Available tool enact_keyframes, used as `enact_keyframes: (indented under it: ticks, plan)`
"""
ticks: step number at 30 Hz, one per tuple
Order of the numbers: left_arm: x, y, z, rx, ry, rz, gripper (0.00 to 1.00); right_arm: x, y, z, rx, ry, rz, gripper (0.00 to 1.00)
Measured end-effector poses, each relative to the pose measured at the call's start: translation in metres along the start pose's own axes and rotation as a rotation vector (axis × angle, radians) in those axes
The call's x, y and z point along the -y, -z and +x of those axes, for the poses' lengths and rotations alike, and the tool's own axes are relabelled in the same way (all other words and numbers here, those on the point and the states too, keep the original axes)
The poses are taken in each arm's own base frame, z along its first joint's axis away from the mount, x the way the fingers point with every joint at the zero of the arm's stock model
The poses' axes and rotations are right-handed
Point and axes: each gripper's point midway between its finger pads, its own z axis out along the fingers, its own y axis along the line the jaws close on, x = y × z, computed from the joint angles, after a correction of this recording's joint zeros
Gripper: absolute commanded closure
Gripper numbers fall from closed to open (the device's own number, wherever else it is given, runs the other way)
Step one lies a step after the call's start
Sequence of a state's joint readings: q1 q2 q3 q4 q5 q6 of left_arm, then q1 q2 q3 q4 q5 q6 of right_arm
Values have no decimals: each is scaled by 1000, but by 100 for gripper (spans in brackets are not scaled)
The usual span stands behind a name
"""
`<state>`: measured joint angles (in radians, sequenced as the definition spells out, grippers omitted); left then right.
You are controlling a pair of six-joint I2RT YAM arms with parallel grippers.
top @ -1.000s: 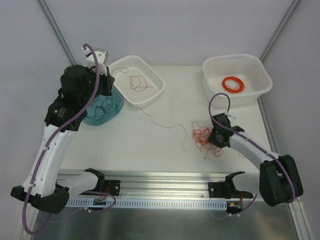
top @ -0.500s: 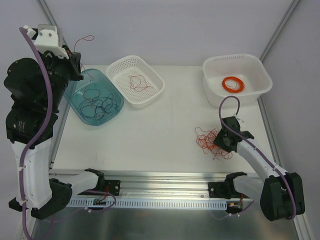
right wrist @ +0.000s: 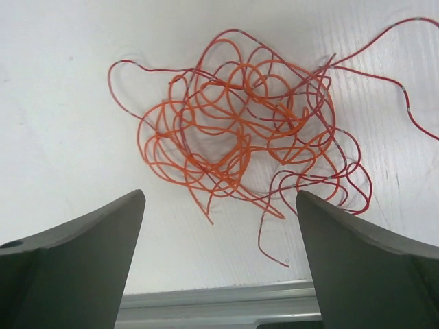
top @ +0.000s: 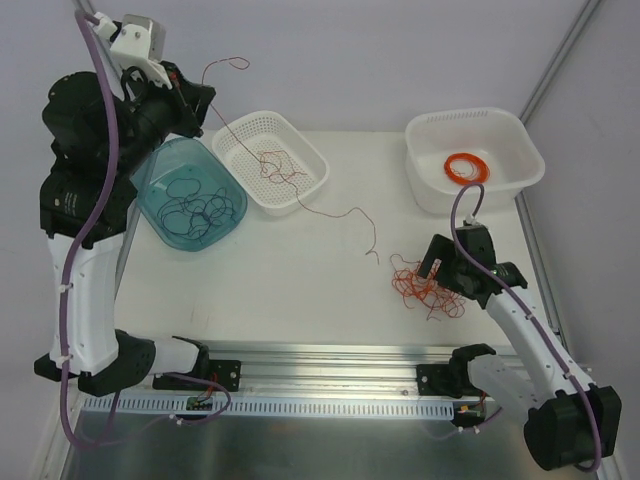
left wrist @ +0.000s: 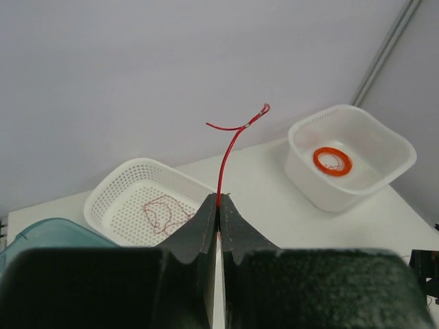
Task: Untangle the cables
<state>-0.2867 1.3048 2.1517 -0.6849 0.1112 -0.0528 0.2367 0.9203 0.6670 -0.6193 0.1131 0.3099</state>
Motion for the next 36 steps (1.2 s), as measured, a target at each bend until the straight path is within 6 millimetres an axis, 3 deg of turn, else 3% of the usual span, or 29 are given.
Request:
enact_keyframes:
  ticks: [5,10,15,19,26,36]
  plan:
    - [7,-35,18,-48,35,60,100,-10,20,-13,41,32,-59,3]
    - [12,-64,31,-72,76,100,100,-13,31,-13,48,50,-93,3]
    - [14,-80,29,-57,93,122,100,-14,33,-6,21,60,-107,3]
    - [11,-90,14,-7,81,111,100,-19,35,-5,-1,68,-128,3]
    - [-11,-124,-9,100,-1,16,100,-25,37,-11,-7,92,-144,3]
    - [-37,-192,26,92,-67,-59,100,-25,35,-10,-19,111,-140,3]
